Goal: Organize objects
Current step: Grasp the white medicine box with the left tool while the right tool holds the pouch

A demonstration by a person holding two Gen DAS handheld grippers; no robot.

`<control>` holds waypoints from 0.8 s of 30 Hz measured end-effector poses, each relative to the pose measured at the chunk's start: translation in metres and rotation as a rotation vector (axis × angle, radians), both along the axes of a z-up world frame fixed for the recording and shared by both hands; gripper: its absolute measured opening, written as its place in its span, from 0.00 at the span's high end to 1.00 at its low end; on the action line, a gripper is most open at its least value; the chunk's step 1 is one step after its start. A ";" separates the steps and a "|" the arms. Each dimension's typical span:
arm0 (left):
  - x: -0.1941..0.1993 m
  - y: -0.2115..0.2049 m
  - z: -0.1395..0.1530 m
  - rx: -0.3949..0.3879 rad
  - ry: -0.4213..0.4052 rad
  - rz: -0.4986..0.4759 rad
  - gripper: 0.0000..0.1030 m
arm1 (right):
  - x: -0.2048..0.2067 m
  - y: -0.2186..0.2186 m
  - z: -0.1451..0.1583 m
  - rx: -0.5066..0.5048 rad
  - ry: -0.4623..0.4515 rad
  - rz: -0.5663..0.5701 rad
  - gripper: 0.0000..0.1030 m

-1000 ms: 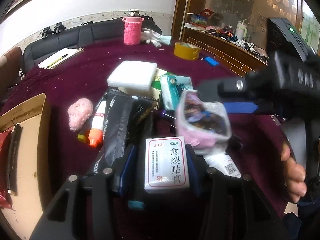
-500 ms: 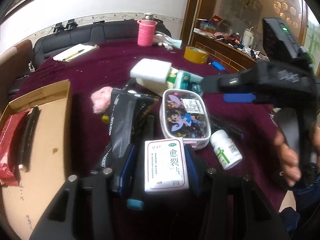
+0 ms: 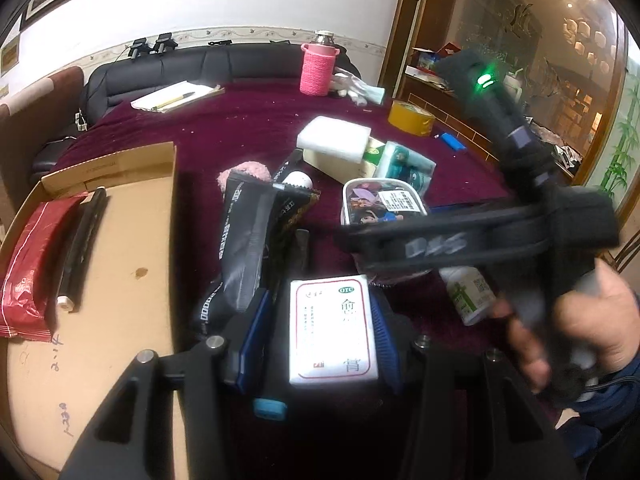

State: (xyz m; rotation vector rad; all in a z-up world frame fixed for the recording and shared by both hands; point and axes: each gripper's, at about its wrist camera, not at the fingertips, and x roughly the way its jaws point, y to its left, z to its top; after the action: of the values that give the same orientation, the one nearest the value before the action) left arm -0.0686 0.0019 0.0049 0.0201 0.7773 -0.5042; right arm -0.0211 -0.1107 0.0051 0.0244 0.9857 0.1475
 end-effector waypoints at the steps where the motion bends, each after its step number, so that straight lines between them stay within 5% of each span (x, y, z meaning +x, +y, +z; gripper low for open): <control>1: -0.001 0.000 0.000 -0.004 -0.002 0.001 0.53 | -0.002 -0.003 0.001 0.003 -0.011 0.004 0.04; 12: 0.001 0.009 0.014 -0.137 -0.006 -0.028 0.62 | -0.034 -0.047 0.039 0.228 -0.136 0.005 0.05; 24: -0.026 -0.020 0.006 0.085 -0.018 -0.091 0.61 | -0.045 -0.062 0.042 0.318 -0.153 0.005 0.05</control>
State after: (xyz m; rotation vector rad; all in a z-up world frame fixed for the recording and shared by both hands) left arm -0.0950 -0.0180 0.0107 0.1395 0.7822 -0.5565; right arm -0.0657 -0.1727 0.0473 0.2981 0.8022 0.3049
